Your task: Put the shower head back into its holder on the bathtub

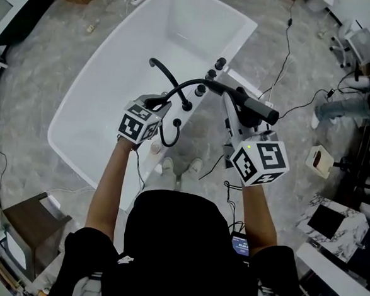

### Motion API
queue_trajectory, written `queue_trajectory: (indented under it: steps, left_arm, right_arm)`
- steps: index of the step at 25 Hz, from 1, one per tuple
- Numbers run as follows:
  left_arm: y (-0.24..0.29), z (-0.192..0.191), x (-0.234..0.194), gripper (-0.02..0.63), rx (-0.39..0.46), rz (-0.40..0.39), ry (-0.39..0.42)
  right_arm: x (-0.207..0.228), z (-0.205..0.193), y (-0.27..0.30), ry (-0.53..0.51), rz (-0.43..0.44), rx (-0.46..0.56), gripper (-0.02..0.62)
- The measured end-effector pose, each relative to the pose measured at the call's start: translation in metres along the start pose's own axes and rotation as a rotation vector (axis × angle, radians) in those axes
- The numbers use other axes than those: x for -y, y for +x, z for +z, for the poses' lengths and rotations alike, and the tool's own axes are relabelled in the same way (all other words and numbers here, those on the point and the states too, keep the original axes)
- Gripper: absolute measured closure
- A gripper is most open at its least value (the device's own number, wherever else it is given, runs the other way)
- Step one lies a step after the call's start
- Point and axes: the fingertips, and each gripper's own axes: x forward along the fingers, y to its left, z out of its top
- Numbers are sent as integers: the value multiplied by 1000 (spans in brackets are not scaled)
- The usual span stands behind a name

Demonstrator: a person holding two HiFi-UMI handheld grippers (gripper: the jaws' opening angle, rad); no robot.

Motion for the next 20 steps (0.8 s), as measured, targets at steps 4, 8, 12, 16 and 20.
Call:
queue_trajectory:
  steps: [4, 8, 12, 16, 20]
  left_arm:
    - [-14, 17, 10, 534, 36, 1, 26]
    - [-31, 35, 16, 534, 82, 8, 34]
    - [-45, 56, 25, 534, 126, 12, 53]
    - [-49, 67, 34, 534, 138, 10, 87]
    - [-48, 67, 44, 534, 135, 3, 99]
  right_arm:
    - [-6, 24, -7, -16, 3, 49, 451]
    - [-15, 45, -14, -34, 10, 90, 451]
    - [-24, 68, -24, -58, 21, 140, 451]
    - [-30, 87, -32, -85, 24, 180, 451]
    - [-34, 95, -42, -89, 25, 198, 451]
